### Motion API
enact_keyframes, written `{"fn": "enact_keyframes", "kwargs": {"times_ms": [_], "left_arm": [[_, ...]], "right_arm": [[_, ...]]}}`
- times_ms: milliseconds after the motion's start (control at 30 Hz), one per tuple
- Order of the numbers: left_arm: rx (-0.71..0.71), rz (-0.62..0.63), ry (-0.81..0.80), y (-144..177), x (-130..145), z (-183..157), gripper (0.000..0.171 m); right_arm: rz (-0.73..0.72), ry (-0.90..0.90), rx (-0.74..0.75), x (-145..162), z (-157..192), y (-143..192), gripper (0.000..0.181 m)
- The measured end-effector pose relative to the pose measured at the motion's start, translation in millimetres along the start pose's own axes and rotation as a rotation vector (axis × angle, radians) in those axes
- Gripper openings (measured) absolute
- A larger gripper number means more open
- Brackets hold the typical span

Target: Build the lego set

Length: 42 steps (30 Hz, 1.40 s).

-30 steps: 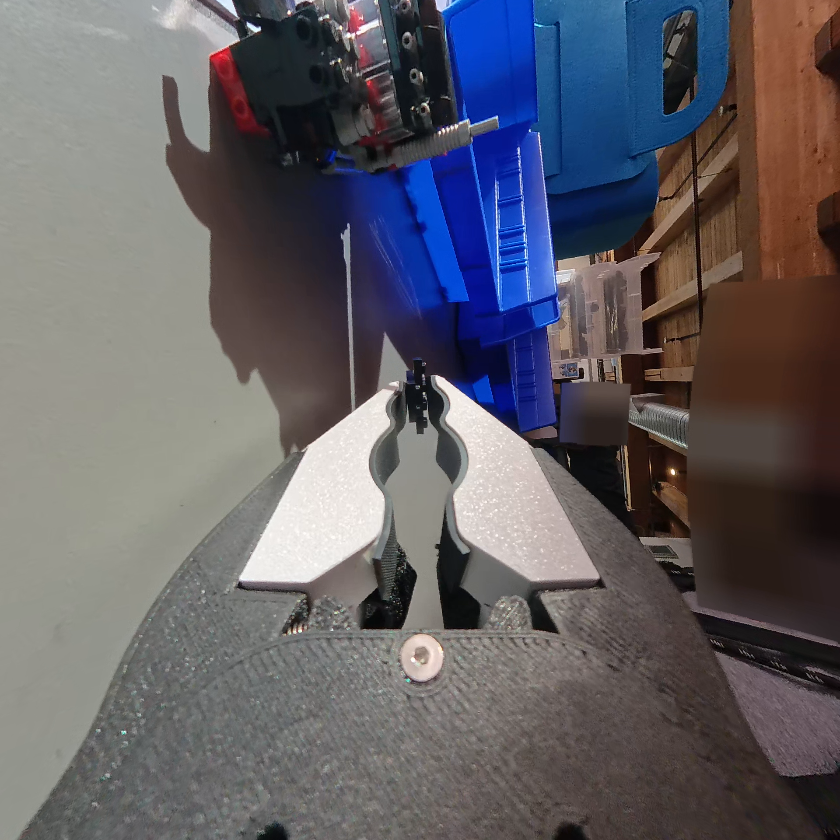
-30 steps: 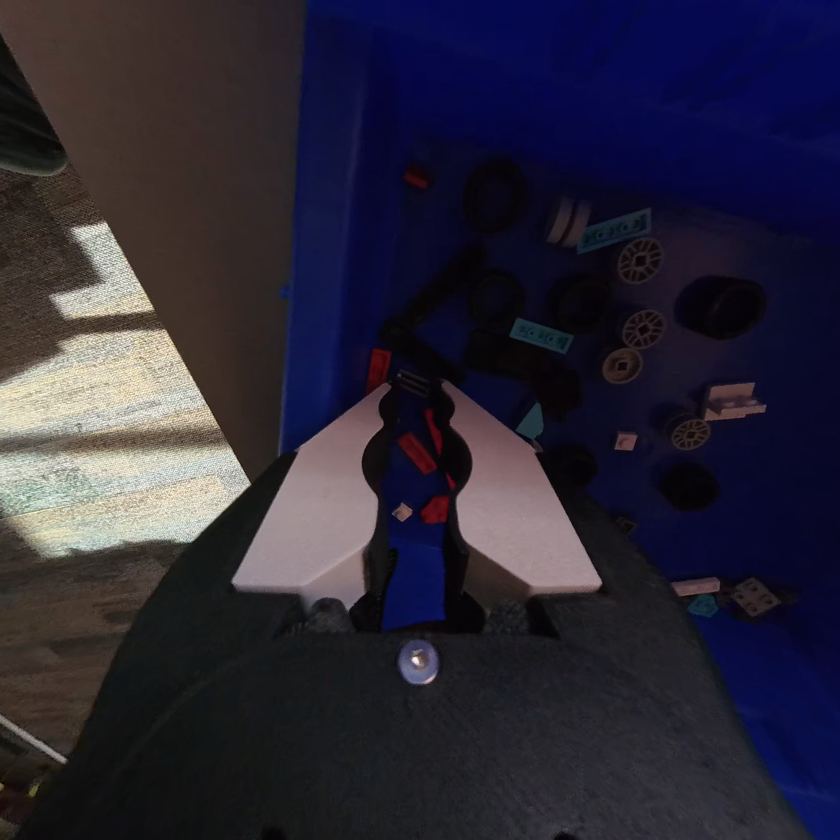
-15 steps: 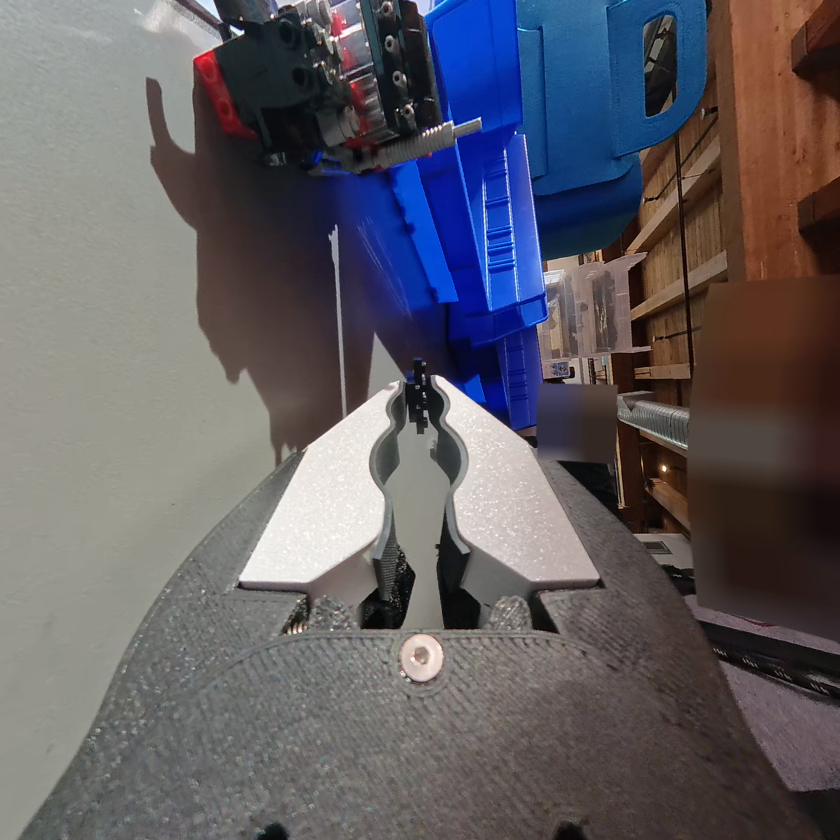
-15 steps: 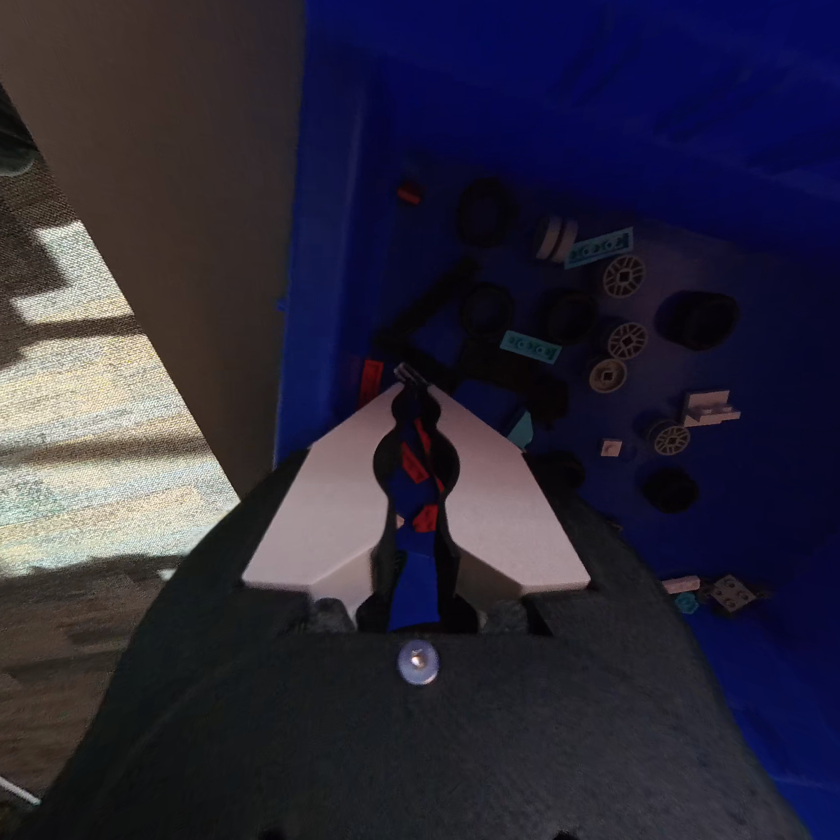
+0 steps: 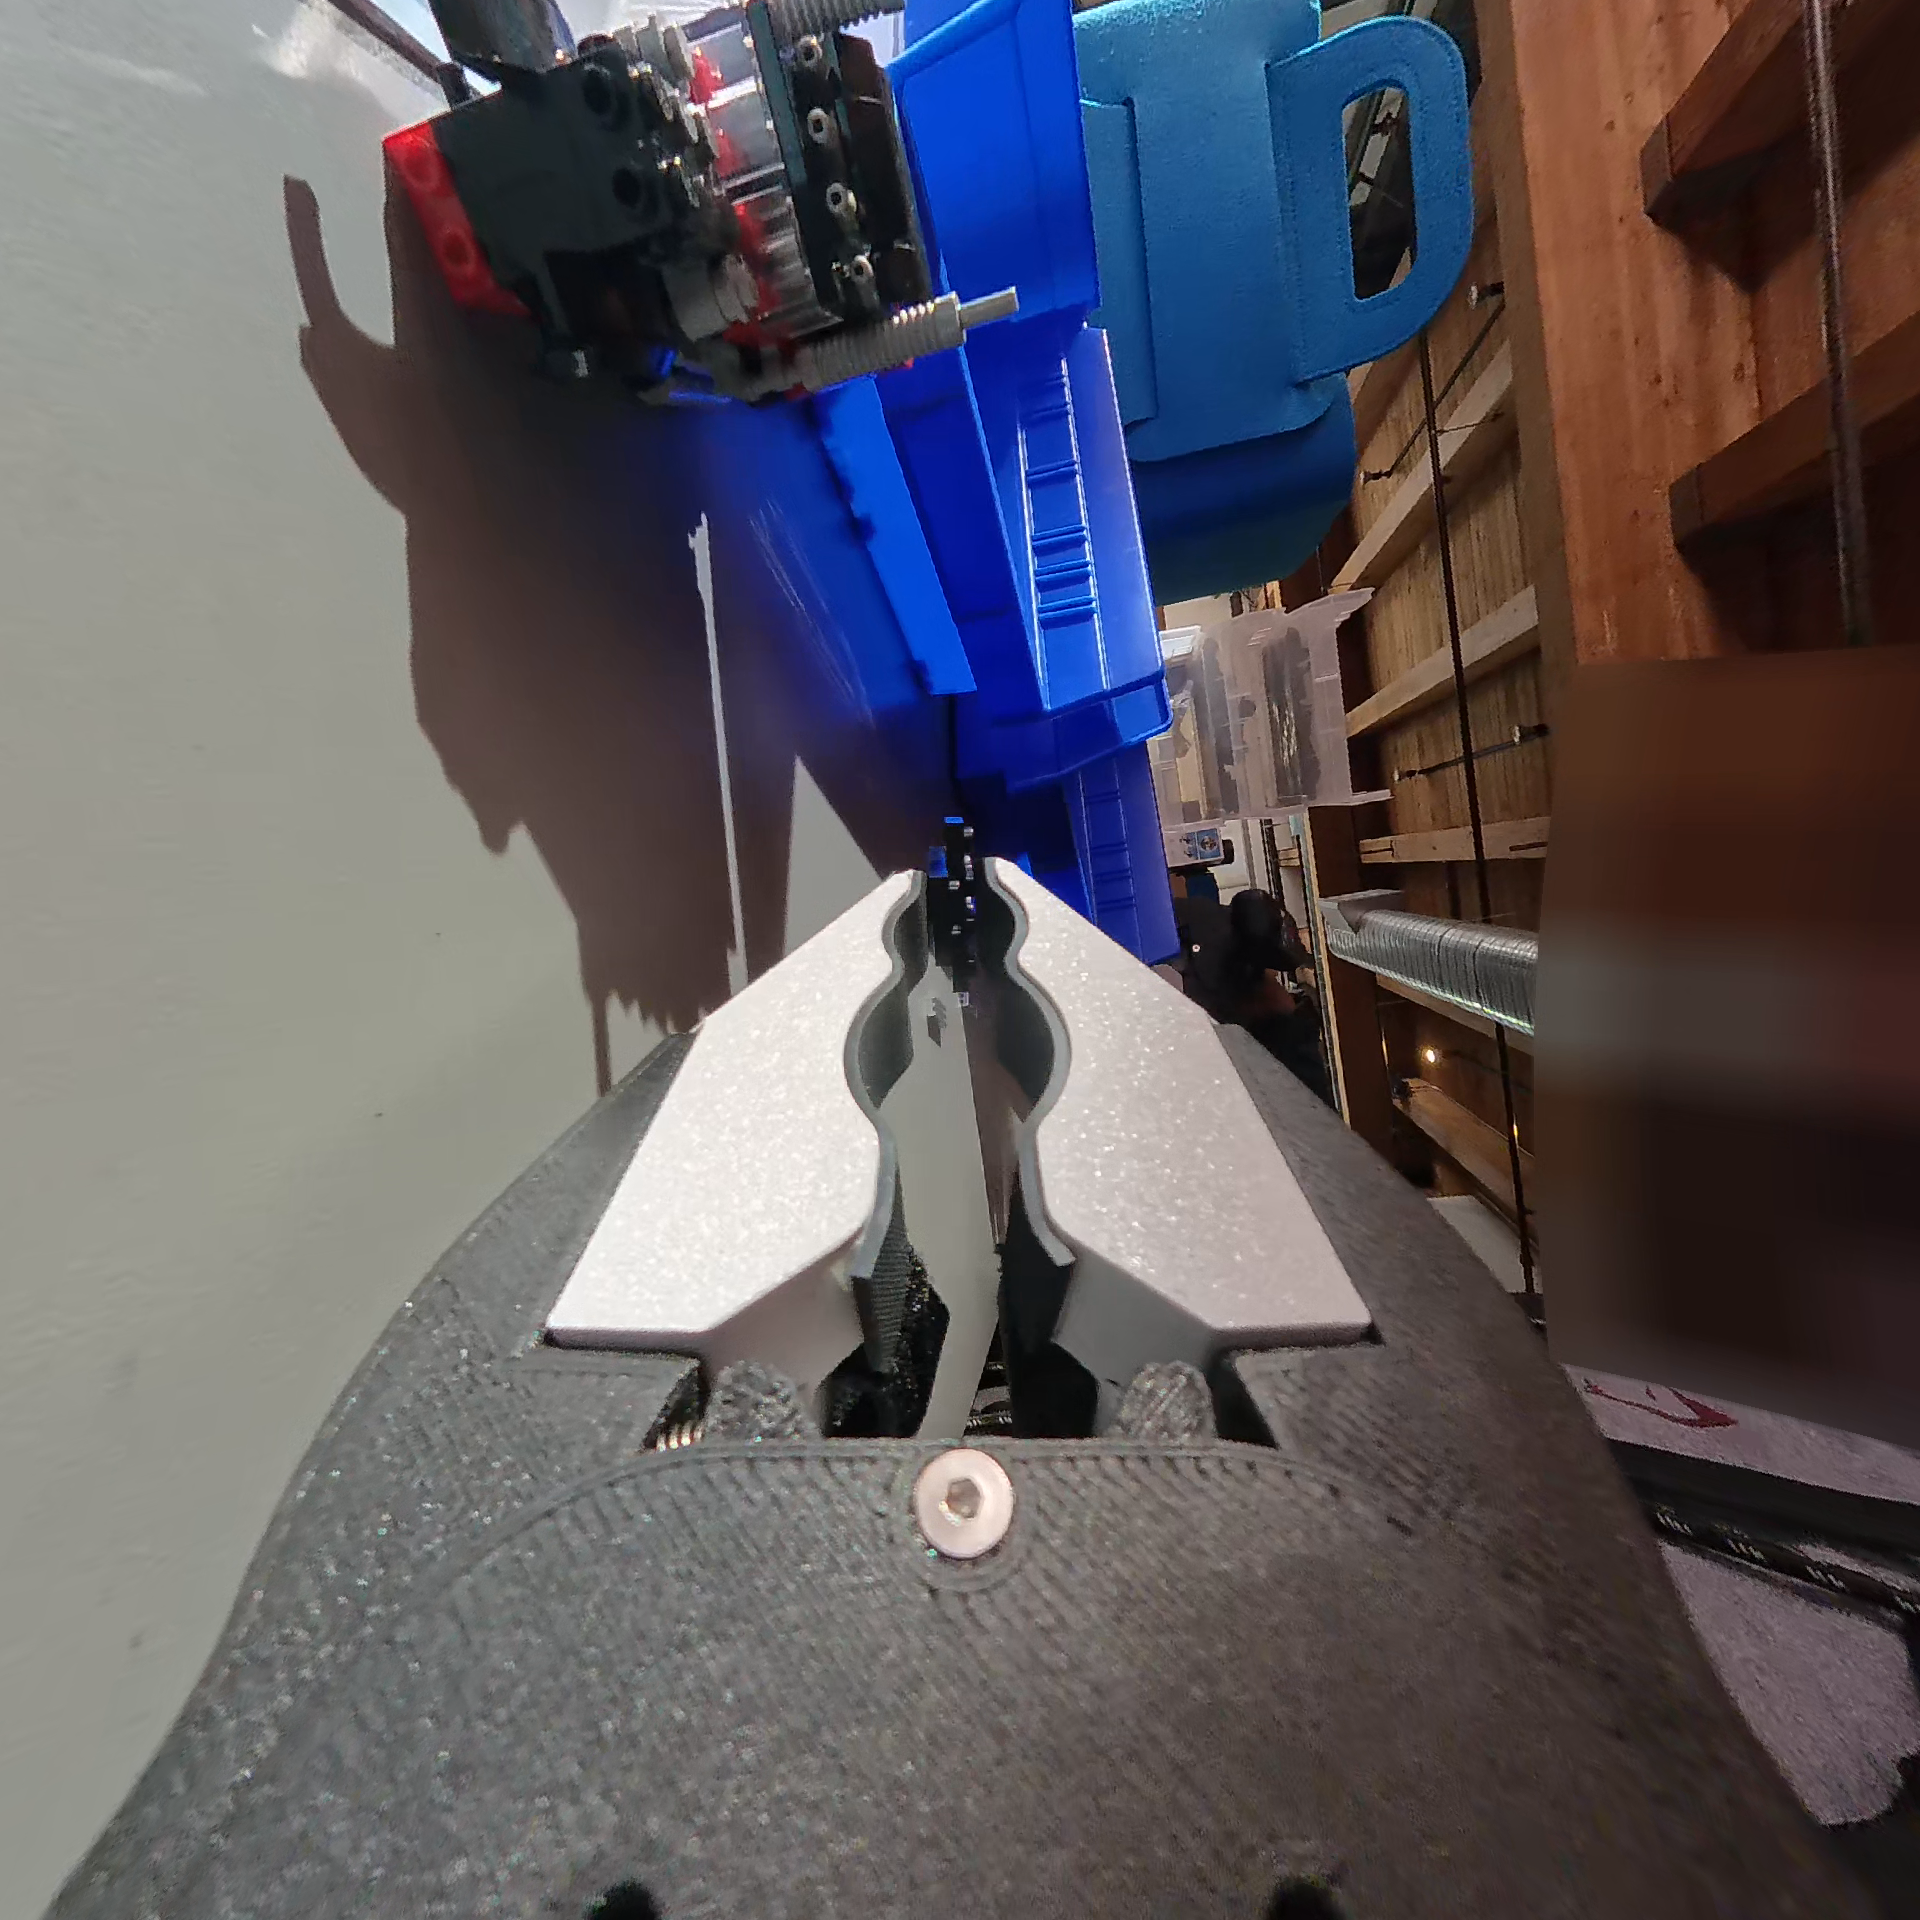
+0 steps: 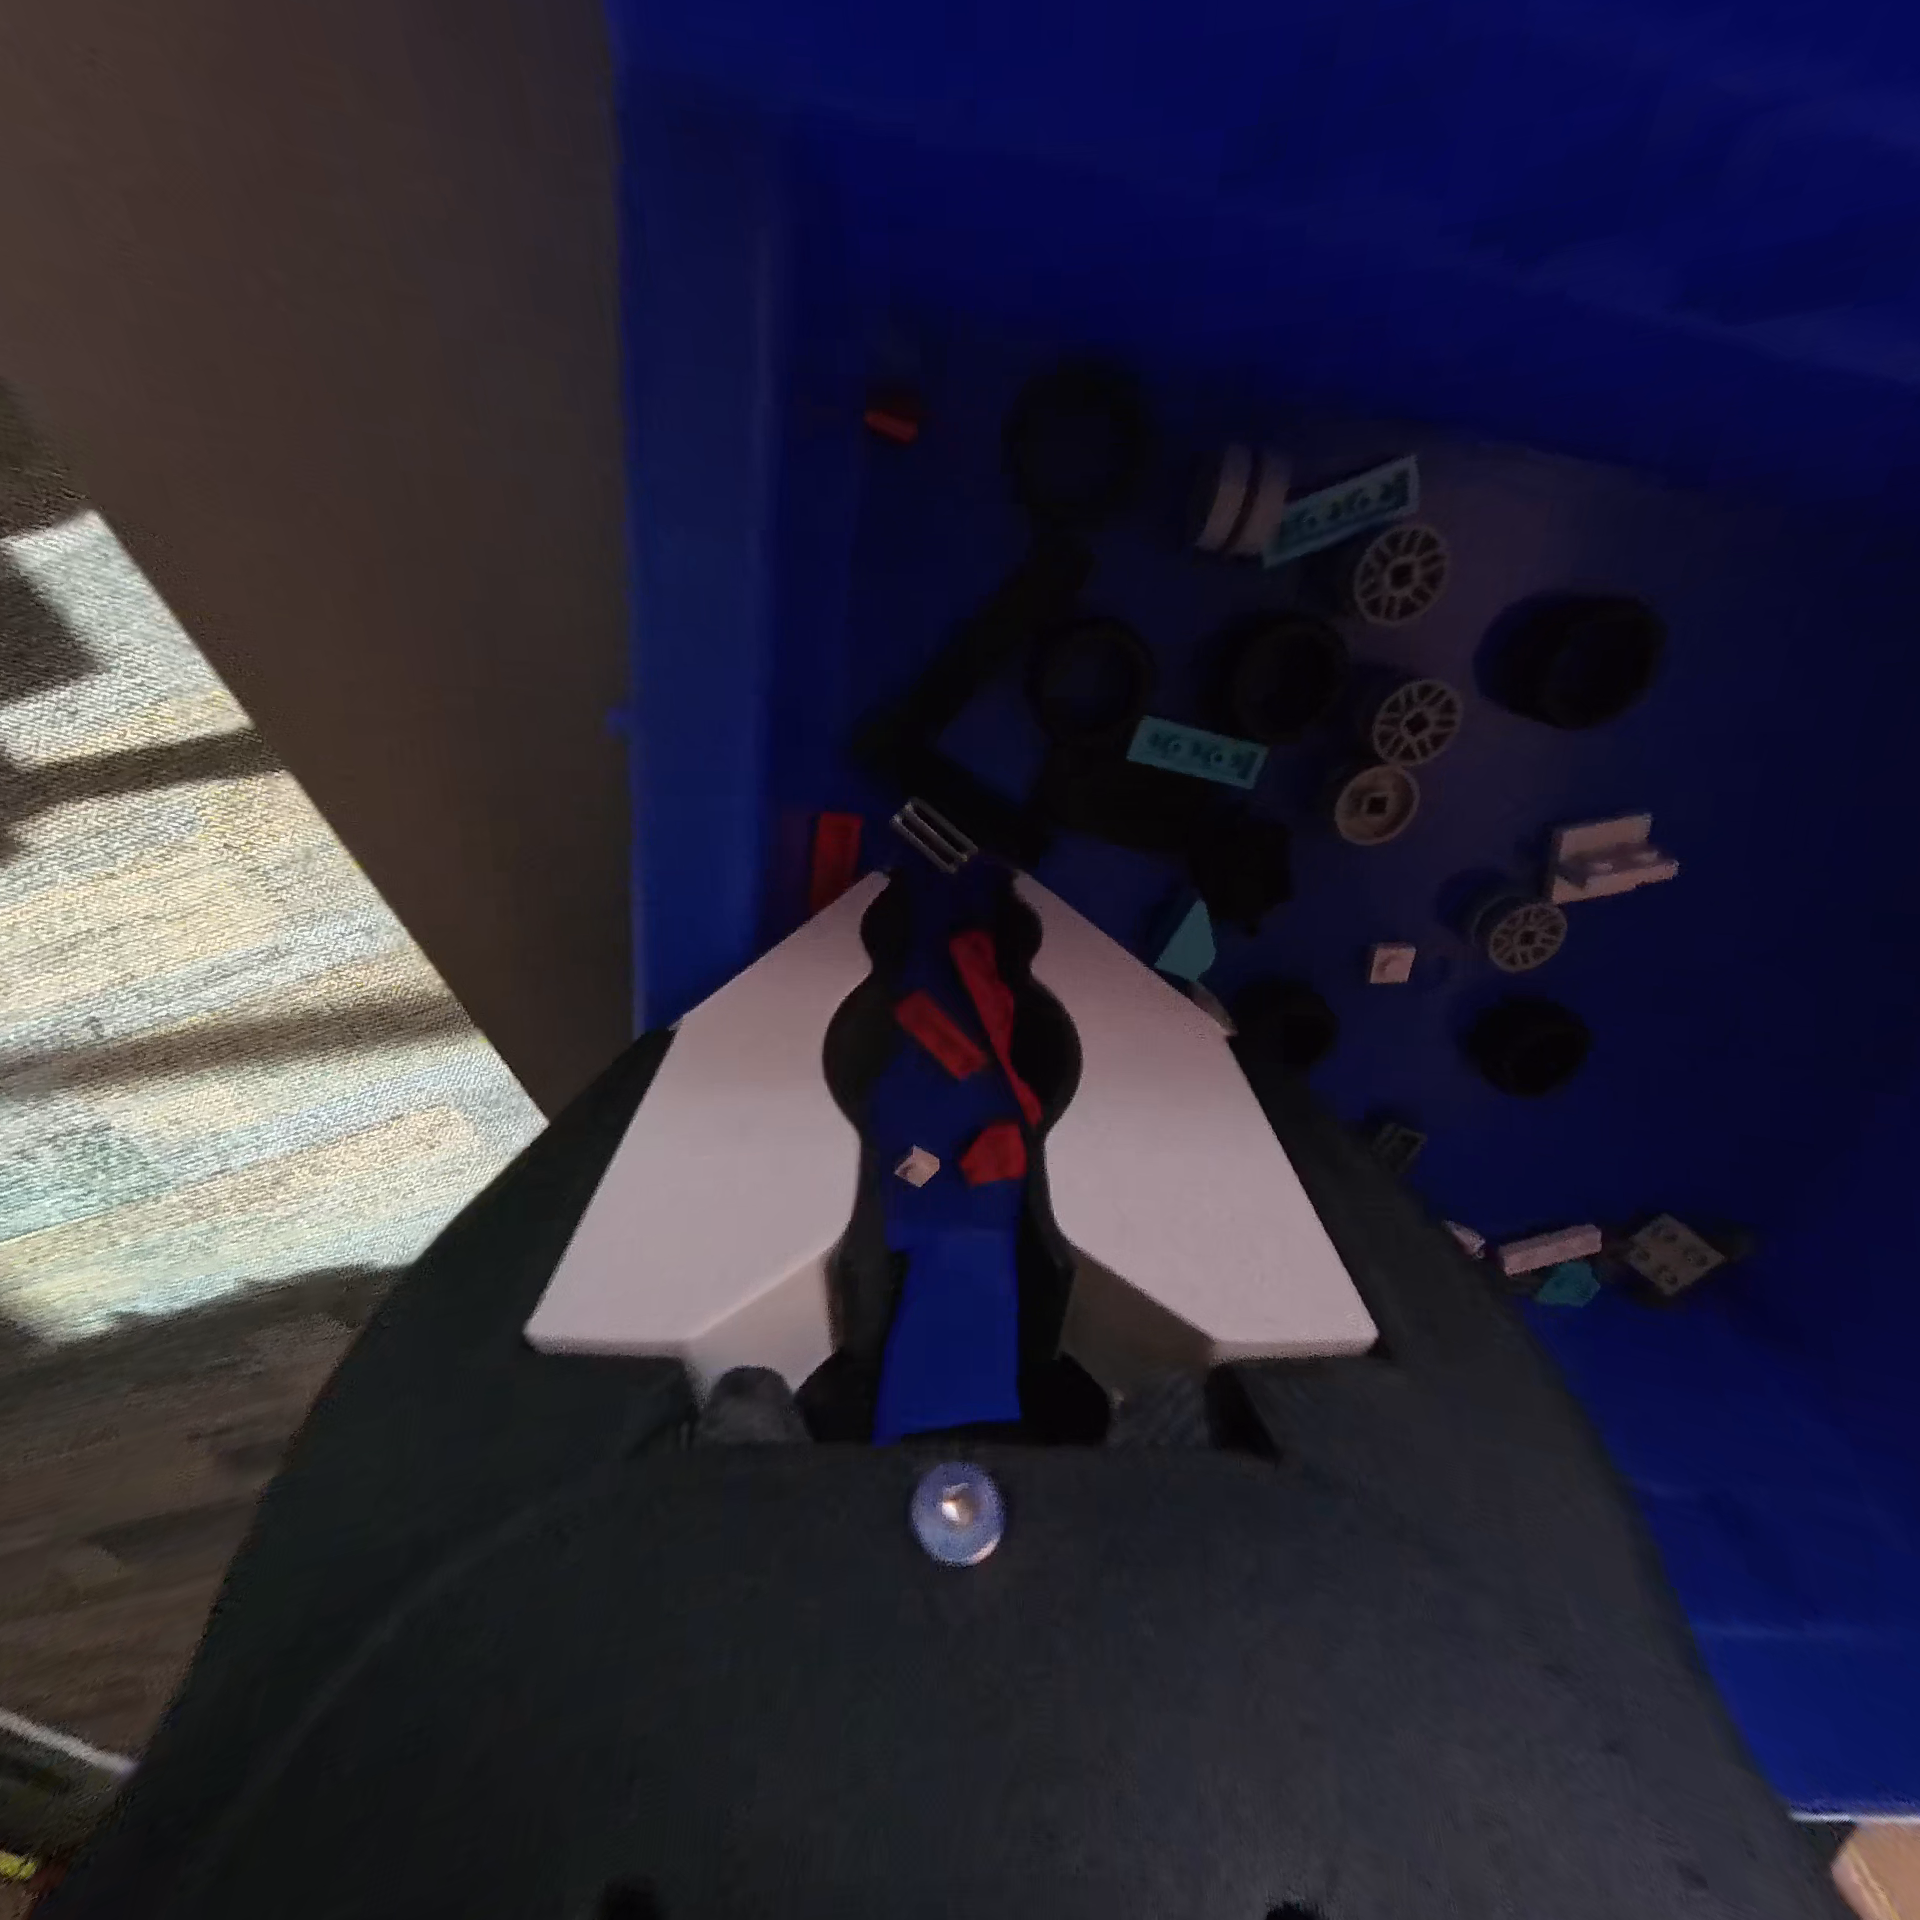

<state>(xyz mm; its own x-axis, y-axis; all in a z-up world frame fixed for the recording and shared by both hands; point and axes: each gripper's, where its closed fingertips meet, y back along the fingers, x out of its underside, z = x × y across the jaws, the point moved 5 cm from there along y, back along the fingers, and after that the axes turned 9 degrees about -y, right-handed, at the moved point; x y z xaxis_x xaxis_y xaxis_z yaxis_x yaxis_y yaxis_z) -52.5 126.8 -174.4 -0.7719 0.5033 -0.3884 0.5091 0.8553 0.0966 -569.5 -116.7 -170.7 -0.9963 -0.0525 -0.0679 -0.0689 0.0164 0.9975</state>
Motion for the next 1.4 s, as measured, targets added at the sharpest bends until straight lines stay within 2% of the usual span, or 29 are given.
{"fn": "enact_keyframes", "kwargs": {"times_ms": [167, 367, 633, 900, 1200, 1233, 1333, 1400], "left_arm": [[0.003, -0.006, 0.0, 0.9, -0.6, -0.1, 0.009], [-0.009, -0.005, -0.001, 0.2, -0.9, 1.1, 0.009], [-0.021, 0.002, -0.008, -1.7, -1.1, 1.8, 0.009], [-0.019, -0.001, -0.008, -1.1, -1.3, 1.6, 0.009], [-0.012, -0.001, -0.009, -0.9, -1.0, 0.8, 0.009], [-0.011, -0.003, -0.009, -0.6, -1.0, 0.6, 0.009], [-0.003, -0.007, -0.008, 0.3, -0.7, -0.5, 0.009], [0.003, -0.009, -0.005, 1.8, -0.7, -0.8, 0.009]], "right_arm": [[0.018, -0.054, 0.002, 0.2, -3.6, -4.3, 0.026], [0.001, -0.089, -0.018, -3.6, -3.8, -5.3, 0.026], [-0.016, -0.084, 0.0, -6.5, -5.2, -5.7, 0.01], [-0.001, -0.078, 0.048, -1.6, -10.2, -4.1, 0.009], [-0.015, -0.071, 0.06, -3.1, -13.2, -2.1, 0.027], [-0.014, -0.069, 0.056, -2.9, -13.1, -4.0, 0.027], [-0.03, -0.084, 0.009, -3.0, -10.4, -5.1, 0.011], [-0.024, -0.088, 0.016, -1.4, -10.2, -4.7, 0.011]]}}
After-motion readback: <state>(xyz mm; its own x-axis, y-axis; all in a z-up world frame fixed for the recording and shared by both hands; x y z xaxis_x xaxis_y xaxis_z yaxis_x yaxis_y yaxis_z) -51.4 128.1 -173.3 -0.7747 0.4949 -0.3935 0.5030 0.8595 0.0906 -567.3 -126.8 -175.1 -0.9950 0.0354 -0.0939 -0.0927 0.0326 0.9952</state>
